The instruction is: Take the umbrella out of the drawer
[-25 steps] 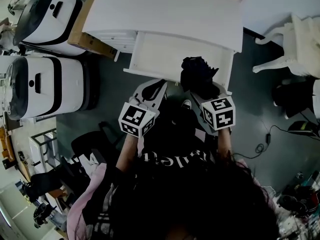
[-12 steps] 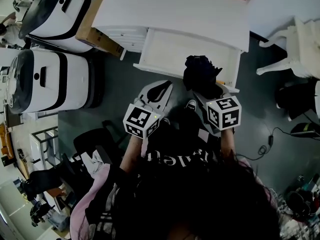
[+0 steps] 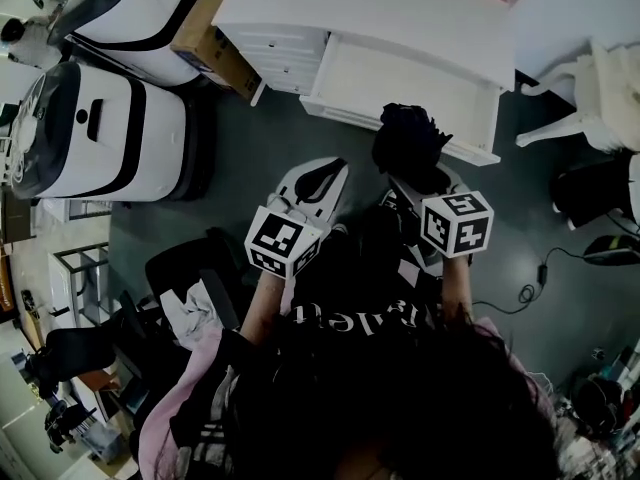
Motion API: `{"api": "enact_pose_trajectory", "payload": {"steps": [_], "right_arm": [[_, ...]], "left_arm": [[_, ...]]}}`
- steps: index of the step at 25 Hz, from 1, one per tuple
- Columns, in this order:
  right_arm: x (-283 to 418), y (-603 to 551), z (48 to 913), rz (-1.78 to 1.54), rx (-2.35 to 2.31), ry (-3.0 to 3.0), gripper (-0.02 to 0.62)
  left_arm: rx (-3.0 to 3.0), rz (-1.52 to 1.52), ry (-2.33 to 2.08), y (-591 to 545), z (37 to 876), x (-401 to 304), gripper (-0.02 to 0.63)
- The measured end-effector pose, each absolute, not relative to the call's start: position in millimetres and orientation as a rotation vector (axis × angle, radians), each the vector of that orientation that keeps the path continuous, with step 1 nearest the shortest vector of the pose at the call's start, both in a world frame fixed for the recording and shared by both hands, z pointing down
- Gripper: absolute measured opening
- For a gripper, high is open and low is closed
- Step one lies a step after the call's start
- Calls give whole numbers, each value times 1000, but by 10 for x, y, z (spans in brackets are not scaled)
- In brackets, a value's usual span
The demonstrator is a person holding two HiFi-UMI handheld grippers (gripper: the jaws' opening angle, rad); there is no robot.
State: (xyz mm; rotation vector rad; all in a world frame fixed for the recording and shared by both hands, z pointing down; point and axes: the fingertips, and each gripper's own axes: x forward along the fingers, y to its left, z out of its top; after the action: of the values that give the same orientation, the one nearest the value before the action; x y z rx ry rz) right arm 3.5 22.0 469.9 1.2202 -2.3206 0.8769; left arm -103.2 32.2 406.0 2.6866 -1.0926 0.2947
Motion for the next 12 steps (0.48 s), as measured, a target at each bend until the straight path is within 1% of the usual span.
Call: {"api": "enact_pose_trajectory", "payload": {"steps": [7,12], "right_arm": [[-431,755,4579,867,1287,-2322,277],[-640,1099,4529,883,1292,-2325,278]], "left_arm": [[2721,260,-1059,918,3994,-1524,25],[2700,230,-1052,1205,4060,-1713,25]]}}
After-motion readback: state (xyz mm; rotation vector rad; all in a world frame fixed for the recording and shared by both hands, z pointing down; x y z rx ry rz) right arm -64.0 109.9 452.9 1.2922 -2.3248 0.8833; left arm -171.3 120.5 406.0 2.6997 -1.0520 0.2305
